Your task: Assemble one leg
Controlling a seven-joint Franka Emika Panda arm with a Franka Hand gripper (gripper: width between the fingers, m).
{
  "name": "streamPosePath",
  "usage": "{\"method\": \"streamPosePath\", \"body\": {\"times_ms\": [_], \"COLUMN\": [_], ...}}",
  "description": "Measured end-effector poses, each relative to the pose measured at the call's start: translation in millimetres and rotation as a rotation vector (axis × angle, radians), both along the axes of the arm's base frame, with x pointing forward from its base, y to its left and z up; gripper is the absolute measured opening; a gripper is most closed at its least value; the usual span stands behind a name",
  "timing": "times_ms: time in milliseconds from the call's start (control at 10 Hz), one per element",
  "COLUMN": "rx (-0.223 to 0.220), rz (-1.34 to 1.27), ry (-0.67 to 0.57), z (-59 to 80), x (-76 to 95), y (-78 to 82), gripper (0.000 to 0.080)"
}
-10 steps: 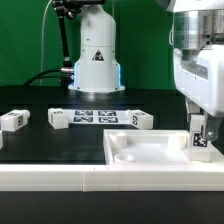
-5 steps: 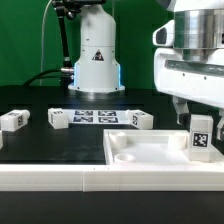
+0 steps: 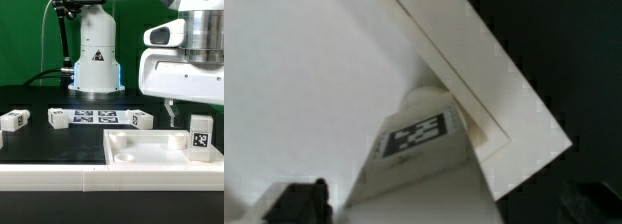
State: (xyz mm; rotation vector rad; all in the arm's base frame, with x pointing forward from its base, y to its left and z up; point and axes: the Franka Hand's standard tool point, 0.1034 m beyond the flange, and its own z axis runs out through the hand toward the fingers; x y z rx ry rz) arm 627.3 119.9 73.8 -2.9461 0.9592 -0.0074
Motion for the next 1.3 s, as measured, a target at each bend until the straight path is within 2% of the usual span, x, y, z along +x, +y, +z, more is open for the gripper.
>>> {"method": "streamPosePath", "body": {"times_ms": [300, 400, 500, 600, 700, 1100, 1300], "rx": [-0.005, -0.005, -0.005, -0.005, -0.005, 0.0, 0.016], "rz": [0.161, 0.169, 0.169, 0.169, 0.168, 0.126, -0.043], "ry": [-0.019, -0.019, -0.019, -0.019, -0.018, -0.017, -0.01], "z": [0.3, 0.3, 0.3, 0.3, 0.1, 0.0, -0.1], "x": [1.9, 1.9, 1.9, 1.9, 1.8, 1.9, 2.5], "y": [-0.8, -0.9, -0.9, -0.9, -1.9, -2.5, -6.5], "gripper": [0.0648, 0.052, 0.052, 0.0381, 0.029, 0.029, 0.029]}}
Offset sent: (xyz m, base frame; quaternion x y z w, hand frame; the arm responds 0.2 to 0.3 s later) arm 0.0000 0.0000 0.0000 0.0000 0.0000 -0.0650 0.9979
